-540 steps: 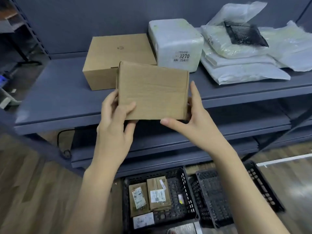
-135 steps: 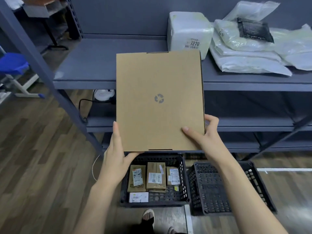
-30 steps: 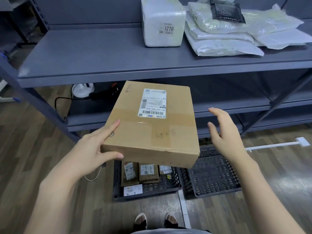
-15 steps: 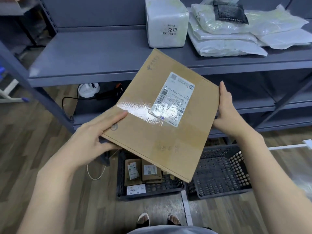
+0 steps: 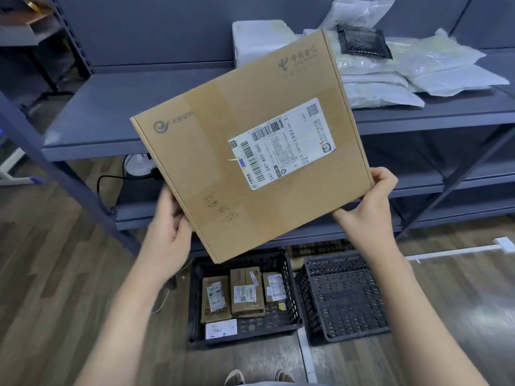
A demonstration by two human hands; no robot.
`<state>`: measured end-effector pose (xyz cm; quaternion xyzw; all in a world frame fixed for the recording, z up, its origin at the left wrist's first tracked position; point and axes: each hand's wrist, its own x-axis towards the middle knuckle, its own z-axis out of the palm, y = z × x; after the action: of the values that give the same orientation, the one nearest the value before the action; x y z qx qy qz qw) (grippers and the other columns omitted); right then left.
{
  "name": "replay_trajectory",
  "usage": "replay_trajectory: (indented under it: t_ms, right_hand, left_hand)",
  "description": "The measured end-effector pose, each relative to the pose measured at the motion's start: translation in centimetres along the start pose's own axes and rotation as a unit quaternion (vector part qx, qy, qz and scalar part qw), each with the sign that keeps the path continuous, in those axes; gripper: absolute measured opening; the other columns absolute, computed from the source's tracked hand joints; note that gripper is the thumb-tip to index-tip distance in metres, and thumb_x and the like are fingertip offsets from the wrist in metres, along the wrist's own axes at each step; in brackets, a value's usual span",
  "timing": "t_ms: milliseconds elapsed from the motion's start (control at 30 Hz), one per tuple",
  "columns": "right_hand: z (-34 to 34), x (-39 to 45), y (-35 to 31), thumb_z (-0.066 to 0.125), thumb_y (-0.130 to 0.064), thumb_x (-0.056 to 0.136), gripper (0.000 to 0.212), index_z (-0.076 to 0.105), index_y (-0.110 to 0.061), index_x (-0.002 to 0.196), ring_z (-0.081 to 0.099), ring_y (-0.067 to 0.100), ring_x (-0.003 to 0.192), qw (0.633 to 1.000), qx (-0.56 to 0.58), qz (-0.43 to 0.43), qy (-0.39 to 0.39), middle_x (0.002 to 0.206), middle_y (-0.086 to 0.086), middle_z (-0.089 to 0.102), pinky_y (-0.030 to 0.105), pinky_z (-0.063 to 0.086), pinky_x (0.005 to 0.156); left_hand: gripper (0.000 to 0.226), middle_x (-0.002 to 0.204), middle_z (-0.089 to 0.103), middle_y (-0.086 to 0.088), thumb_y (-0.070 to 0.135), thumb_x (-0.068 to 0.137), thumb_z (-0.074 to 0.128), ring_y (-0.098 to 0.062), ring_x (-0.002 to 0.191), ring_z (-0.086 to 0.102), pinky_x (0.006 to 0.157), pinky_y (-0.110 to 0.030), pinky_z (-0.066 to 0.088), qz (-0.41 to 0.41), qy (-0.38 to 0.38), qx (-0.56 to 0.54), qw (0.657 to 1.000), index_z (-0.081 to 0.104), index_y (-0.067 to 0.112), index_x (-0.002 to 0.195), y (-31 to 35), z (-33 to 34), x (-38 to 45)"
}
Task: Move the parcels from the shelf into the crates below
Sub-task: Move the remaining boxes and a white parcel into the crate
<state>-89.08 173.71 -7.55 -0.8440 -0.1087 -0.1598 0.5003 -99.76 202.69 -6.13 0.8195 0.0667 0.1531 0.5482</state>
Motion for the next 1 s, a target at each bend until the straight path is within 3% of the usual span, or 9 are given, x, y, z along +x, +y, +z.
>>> replay_trajectory:
  t_ms: [167,233,300,433,500,667,833,900,1000]
  right_hand:
    - [-0.3,-0.5,-0.1,0.074,0.003,0.072,0.072,0.023,-0.013,0.12,0.049,0.014,0.094,0.999,0.018,0.018,0.031,0.109,-0.009,0.042,0.013,0.041,0.074]
    - [-0.4,-0.7,-0.2,0.074,0.003,0.072,0.075,0.023,-0.008,0.127,0.05,0.014,0.099,0.999,0.012,0.021,0.036,0.118,-0.001,0.045,0.022,0.043,0.079]
    - [-0.4,-0.8,-0.3,0.075,0.0,0.073,0.084,0.021,-0.009,0.138,0.048,0.01,0.108,0.999,0.01,0.028,0.034,0.129,0.0,0.044,0.012,0.04,0.085]
    - [-0.2,-1.1,-0.5,0.076,-0.002,0.073,0.082,0.027,-0.015,0.138,0.048,0.008,0.104,0.998,0.001,0.053,0.03,0.125,-0.002,0.047,-0.002,0.034,0.073]
    - [0.0,-1.2,-0.6,0.075,-0.002,0.072,0.082,0.027,-0.013,0.137,0.047,0.009,0.102,0.998,-0.002,0.06,0.028,0.122,-0.001,0.047,0.003,0.034,0.072]
    - [-0.4,-1.2,-0.4,0.074,-0.011,0.078,0.071,0.031,-0.014,0.135,0.046,0.008,0.1,0.996,-0.045,0.061,-0.045,0.115,-0.005,0.047,0.004,0.037,0.069]
    - [-0.8,-0.7,-0.4,0.078,-0.01,0.069,0.08,0.034,-0.029,0.133,0.044,-0.001,0.117,0.987,-0.07,-0.012,-0.144,0.128,-0.015,0.047,0.009,0.035,0.092]
    - [-1.6,-0.8,0.3,0.075,-0.013,0.073,0.097,0.015,-0.026,0.148,0.021,0.008,0.14,0.969,-0.147,-0.032,-0.198,0.153,-0.007,0.023,0.016,0.018,0.111]
    - [-3.1,-0.2,1.3,0.066,-0.004,0.079,0.108,-0.014,-0.016,0.15,-0.009,0.009,0.145,0.943,-0.224,0.003,-0.247,0.158,-0.003,-0.014,0.018,-0.002,0.112]
  left_hand:
    - [0.041,0.124,0.052,0.019,-0.003,0.098,0.036,0.015,0.109,0.05,0.088,-0.004,0.041,-0.015,0.027,-0.049,0.998,0.035,0.015,0.136,0.8,2.1,0.2]
    - [0.031,0.123,0.051,0.017,0.003,0.1,0.038,0.015,0.107,0.051,0.088,-0.007,0.043,-0.021,0.053,-0.078,0.995,0.037,0.019,0.126,0.9,2.6,0.1]
    - [0.025,0.126,0.053,0.014,0.024,0.101,0.038,0.004,0.117,0.051,0.098,-0.018,0.043,-0.014,0.053,-0.091,0.994,0.041,0.024,0.127,0.7,2.6,0.2]
    - [0.106,0.14,0.043,0.02,0.08,0.069,0.052,0.001,0.129,0.042,0.106,-0.023,0.035,-0.007,-0.043,-0.113,0.993,0.013,0.023,0.15,0.6,2.6,0.0]
    - [0.121,0.13,0.049,0.03,0.077,0.055,0.068,0.005,0.122,0.047,0.104,-0.021,0.036,-0.012,-0.038,-0.102,0.994,0.012,0.027,0.15,1.0,2.9,0.1]
    - [0.098,0.139,0.047,0.013,0.041,0.068,0.079,-0.003,0.125,0.046,0.104,-0.028,0.039,0.029,-0.002,-0.096,0.995,0.022,0.032,0.147,0.9,2.1,1.2]
    - [0.075,0.136,0.047,0.009,0.048,0.061,0.074,0.005,0.116,0.051,0.084,-0.008,0.045,0.047,0.004,-0.084,0.995,0.036,0.051,0.125,1.1,0.2,2.5]
    - [0.069,0.131,0.05,0.012,0.047,0.062,0.077,0.008,0.109,0.053,0.082,-0.009,0.046,0.045,0.004,-0.077,0.996,0.039,0.052,0.119,1.3,-1.0,3.0]
    - [0.067,0.122,0.056,0.018,0.052,0.06,0.08,0.005,0.109,0.054,0.088,-0.021,0.045,0.019,-0.029,-0.075,0.997,0.043,0.054,0.116,1.3,-3.0,4.0]
